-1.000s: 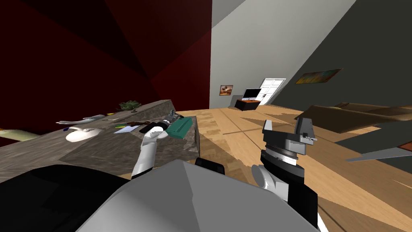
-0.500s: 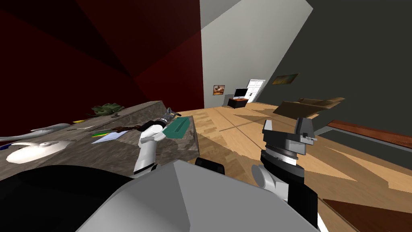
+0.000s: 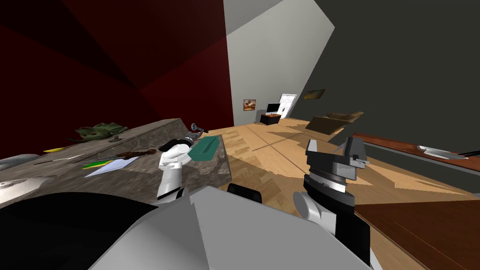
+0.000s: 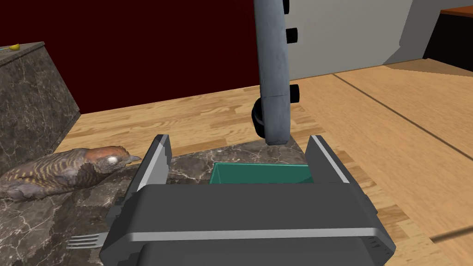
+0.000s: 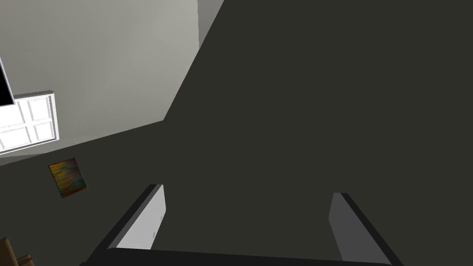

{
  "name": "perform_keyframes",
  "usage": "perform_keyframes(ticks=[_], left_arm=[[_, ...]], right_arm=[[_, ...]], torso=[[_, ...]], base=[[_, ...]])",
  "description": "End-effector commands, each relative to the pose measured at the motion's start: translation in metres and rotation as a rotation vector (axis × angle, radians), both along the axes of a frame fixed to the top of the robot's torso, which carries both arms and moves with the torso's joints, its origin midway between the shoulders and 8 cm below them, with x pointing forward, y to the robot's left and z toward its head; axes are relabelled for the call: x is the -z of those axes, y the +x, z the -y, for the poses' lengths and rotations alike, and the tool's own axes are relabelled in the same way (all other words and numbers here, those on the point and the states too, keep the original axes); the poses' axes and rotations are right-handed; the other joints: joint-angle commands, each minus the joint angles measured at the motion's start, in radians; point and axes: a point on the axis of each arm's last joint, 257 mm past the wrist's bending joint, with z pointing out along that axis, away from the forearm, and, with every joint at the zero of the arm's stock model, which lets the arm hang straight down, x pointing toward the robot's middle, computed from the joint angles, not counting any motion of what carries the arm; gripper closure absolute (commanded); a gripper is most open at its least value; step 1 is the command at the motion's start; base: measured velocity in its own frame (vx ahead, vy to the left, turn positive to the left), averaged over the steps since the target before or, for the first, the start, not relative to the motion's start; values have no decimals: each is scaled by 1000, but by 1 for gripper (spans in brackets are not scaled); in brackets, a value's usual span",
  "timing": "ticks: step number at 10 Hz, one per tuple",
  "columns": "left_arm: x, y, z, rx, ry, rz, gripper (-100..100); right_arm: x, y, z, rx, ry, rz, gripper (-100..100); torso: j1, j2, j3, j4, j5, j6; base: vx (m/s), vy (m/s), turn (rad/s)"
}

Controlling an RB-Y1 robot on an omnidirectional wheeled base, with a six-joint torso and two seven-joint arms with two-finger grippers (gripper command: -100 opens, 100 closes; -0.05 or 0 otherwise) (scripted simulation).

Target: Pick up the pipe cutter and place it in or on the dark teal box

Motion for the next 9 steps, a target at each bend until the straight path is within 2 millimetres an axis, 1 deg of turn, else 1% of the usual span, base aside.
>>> perform_keyframes(ticks=[1, 2, 3, 4, 5, 6, 7, 8, 9], left_arm=[[-8, -3, -19, -49, -21, 22, -100], [-7, -5, -24, -68, -16, 12, -100], [-5, -7, -27, -83, 4, -2, -100], [-5, -8, -29, -92, 17, -12, -100], [-14, -12, -45, -132, -16, 19, -100], [-13, -14, -48, -148, -12, 12, -100], [-12, -17, -52, -164, 9, -3, -100], [-12, -17, -53, -170, 17, -9, -100], [-20, -23, -69, -211, -15, 22, -100]], right_arm=[[0, 0, 0, 0, 0, 0, 0], [0, 0, 0, 0, 0, 0, 0], [0, 0, 0, 0, 0, 0, 0], [0, 0, 0, 0, 0, 0, 0], [0, 0, 0, 0, 0, 0, 0], [0, 0, 0, 0, 0, 0, 0], [0, 0, 0, 0, 0, 0, 0], [0, 0, 0, 0, 0, 0, 0], [0, 0, 0, 0, 0, 0, 0]], torso=[[0, 0, 0, 0, 0, 0], [1, 2, 1, 0, 0, 2], [1, 3, 2, 1, 0, 1], [0, 0, 0, 0, 0, 0], [-1, -4, -2, -1, 0, 0], [0, -1, -1, 0, 0, 2], [1, 1, 1, 0, 0, 1], [0, -1, -1, 0, 0, 0], [-1, -4, -2, -1, 0, 0]], base=[[-147, 46, -353], [-159, 46, -330], [-79, 23, -65], [-15, 6, 26], [-122, 33, -317], [-152, 45, -424], [-80, 14, -83], [-19, -11, 77], [-118, 0, -366]])
